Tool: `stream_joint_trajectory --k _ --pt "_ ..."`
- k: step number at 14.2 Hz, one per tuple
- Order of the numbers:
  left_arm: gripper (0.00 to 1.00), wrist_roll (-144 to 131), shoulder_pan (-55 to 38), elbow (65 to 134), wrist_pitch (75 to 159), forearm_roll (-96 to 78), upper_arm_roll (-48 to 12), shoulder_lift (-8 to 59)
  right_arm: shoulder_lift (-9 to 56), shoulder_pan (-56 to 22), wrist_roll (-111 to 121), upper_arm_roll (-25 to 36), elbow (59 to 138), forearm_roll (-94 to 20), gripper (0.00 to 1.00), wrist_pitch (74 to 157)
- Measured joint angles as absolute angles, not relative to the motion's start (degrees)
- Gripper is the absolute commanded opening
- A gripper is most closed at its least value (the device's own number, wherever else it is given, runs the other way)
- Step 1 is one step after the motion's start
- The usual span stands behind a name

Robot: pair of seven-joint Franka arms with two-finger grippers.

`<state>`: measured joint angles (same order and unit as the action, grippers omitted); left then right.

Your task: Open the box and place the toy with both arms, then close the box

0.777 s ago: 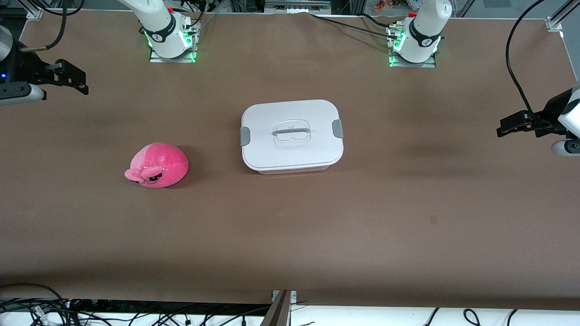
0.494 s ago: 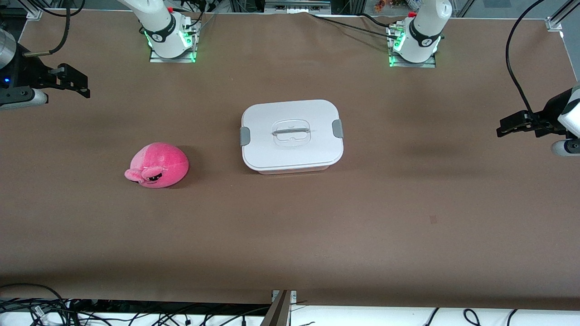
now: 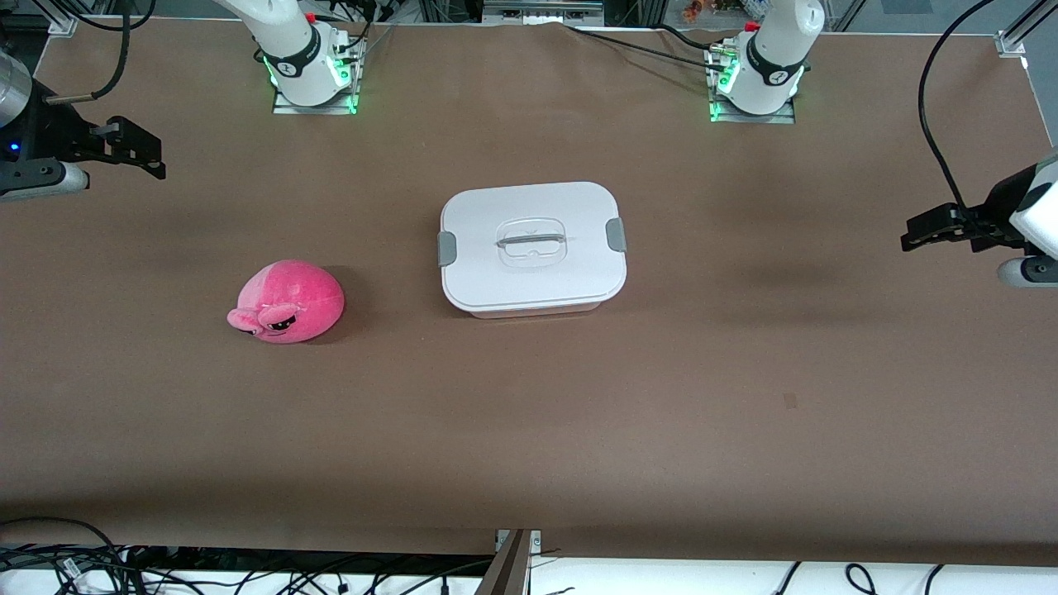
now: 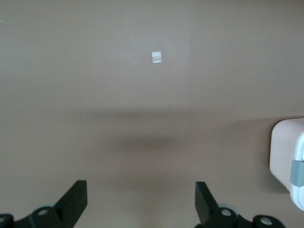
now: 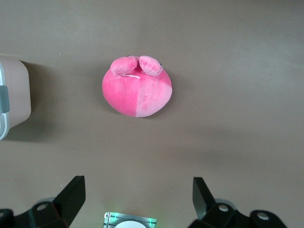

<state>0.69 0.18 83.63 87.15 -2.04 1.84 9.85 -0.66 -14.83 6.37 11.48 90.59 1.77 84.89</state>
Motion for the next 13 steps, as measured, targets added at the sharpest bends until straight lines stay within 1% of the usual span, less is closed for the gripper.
stream_joint_trajectory --k 5,9,13 --pt "1.00 0.69 -6.30 83.63 87.14 -2.13 0.67 10.90 -0.29 -14.83 6.37 11.45 90.61 1.77 1.00 84.90" --pt "1.00 0.27 -16.29 83.59 87.48 -2.20 0.08 13.45 -0.29 -14.83 6.37 11.40 90.61 1.78 1.00 84.91" --pt "1.00 0.67 -25.18 80.72 91.77 -5.02 -0.53 17.19 -0.29 -14.82 6.37 11.37 90.61 1.78 1.00 84.92"
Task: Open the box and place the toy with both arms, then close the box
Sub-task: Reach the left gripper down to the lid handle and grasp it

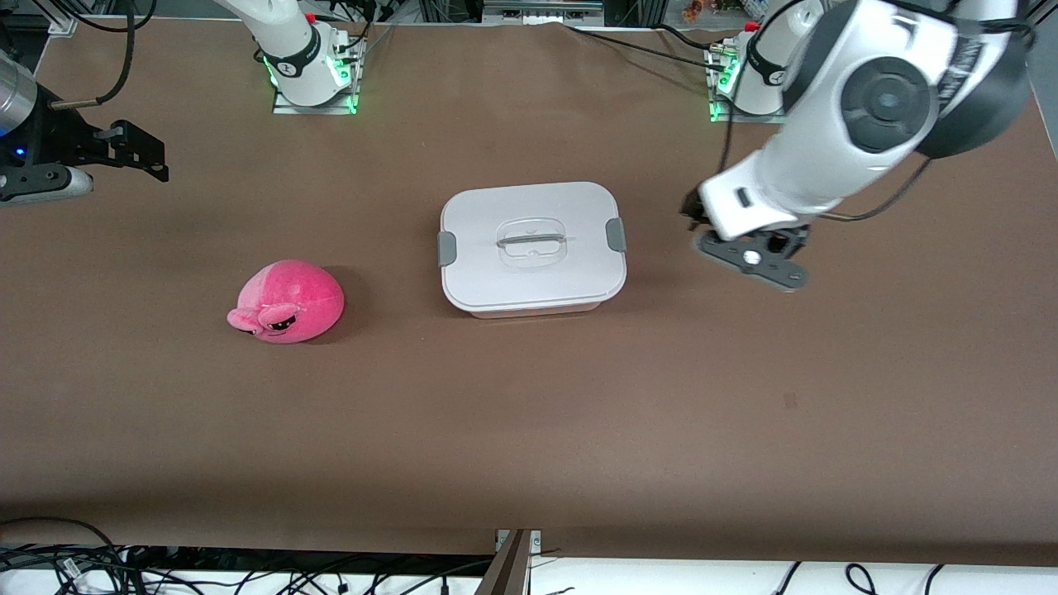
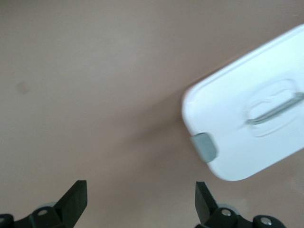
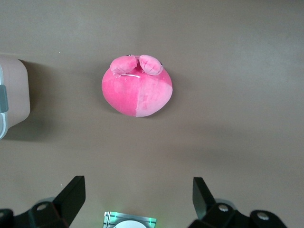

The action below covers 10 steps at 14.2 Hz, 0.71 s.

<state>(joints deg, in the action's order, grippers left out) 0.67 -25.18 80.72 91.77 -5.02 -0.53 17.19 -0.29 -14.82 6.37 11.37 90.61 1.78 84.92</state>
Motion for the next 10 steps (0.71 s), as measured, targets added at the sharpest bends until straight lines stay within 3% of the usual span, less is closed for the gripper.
stream_joint_trajectory --k 4,10 --pt "1.00 0.46 -36.16 79.90 98.37 -5.10 -0.85 21.43 -0.29 -14.82 6.37 11.37 90.62 1.78 1.00 84.92" --pt "1.00 18.98 -40.10 79.82 105.97 -3.89 -0.70 26.16 -0.19 -14.82 6.40 11.36 90.67 1.78 1.00 84.86"
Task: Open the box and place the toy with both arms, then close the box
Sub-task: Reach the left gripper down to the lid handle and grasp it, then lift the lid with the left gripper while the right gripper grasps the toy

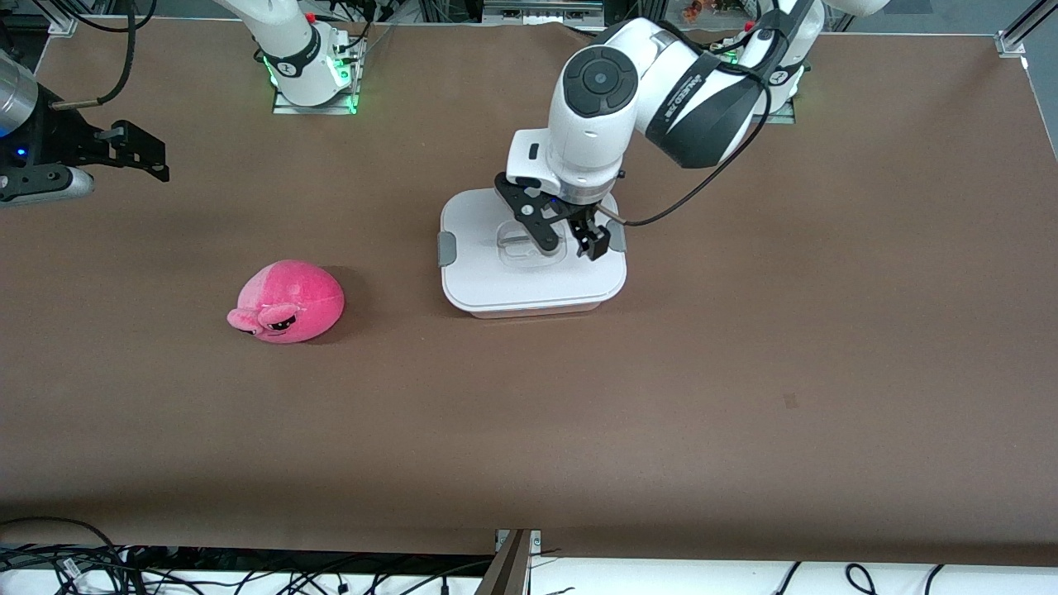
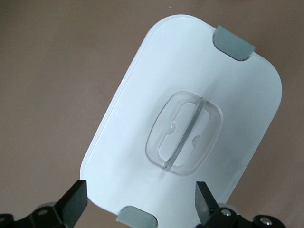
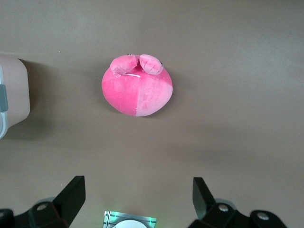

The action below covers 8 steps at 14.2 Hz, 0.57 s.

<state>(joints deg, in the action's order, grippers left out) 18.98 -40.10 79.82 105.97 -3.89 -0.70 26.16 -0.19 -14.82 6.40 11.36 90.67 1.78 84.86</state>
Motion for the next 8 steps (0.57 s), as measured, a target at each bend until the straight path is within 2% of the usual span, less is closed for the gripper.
stream_joint_trajectory --k 8 --pt "1.00 32.04 -44.91 81.33 108.80 -0.26 -0.79 30.23 1.94 -14.82 6.40 11.33 90.76 2.13 1.00 84.89"
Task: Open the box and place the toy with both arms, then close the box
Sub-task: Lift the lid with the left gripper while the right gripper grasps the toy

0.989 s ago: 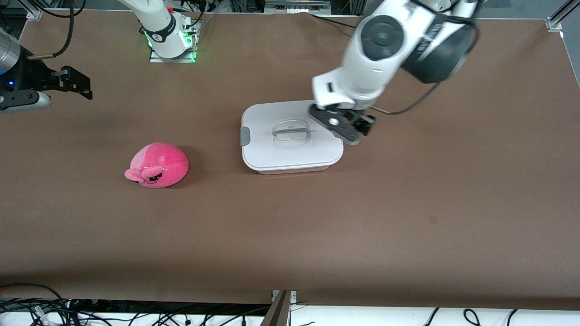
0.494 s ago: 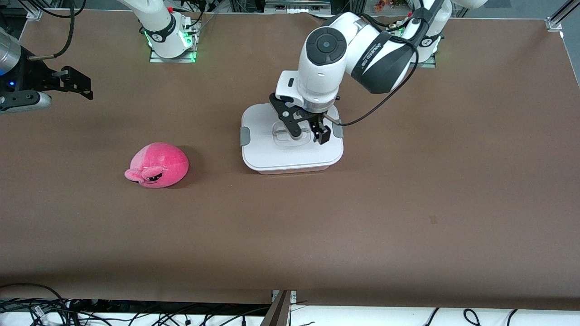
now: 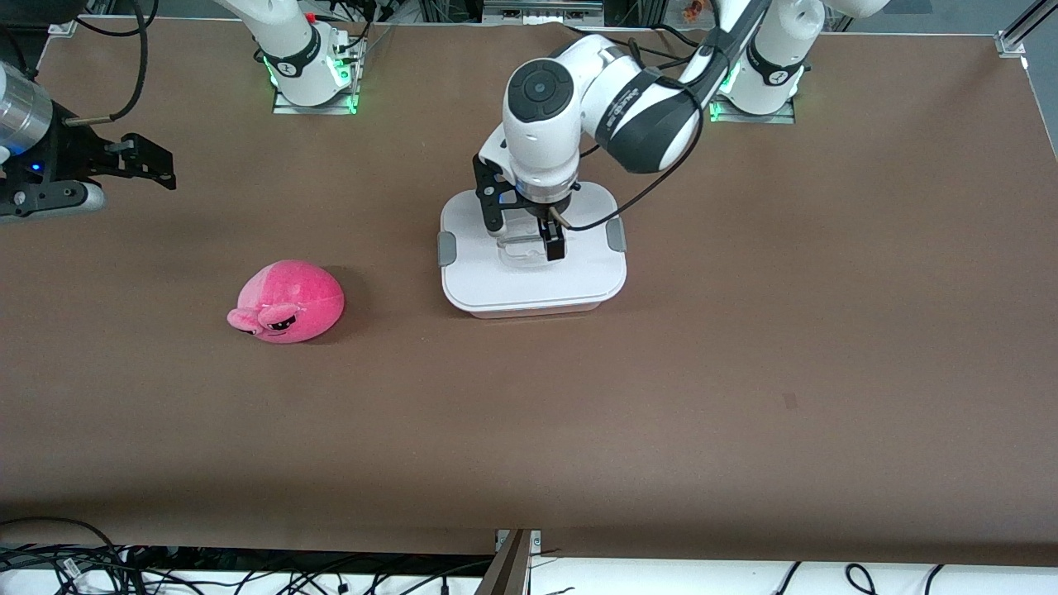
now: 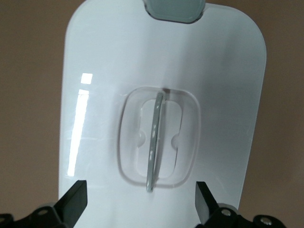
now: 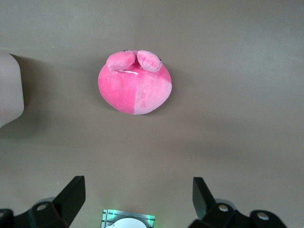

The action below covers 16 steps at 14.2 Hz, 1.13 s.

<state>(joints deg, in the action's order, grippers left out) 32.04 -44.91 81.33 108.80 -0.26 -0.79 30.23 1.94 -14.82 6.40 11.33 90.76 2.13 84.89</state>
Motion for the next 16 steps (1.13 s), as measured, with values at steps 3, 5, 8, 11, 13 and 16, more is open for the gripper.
stream_joint_trajectory --k 3,5,8,11,13,16 --pt "1.00 32.08 -45.73 82.34 112.40 -0.08 -0.79 32.12 3.14 -14.94 6.40 11.11 91.85 2.13 1.00 87.24" --pt "1.00 32.26 -45.74 82.46 112.87 -0.04 -0.75 32.88 3.60 -14.98 6.39 10.99 94.25 2.12 1.00 90.40" --pt "1.00 32.20 -45.72 82.61 112.88 -0.03 -0.66 33.76 3.76 -14.99 6.38 10.98 97.69 2.12 1.00 93.67" --pt "0.16 32.18 -45.72 82.60 112.51 -0.03 -0.67 33.87 3.76 -14.99 6.37 10.98 99.70 2.11 1.00 95.82" --pt "0.00 32.10 -45.80 82.54 112.50 -0.03 -0.81 33.83 3.81 -14.99 6.11 10.98 102.27 1.85 1.00 99.48" --pt "0.00 31.90 -46.56 82.39 112.50 -0.03 -0.94 33.61 4.59 -14.99 5.68 10.98 108.87 1.66 1.00 107.86"
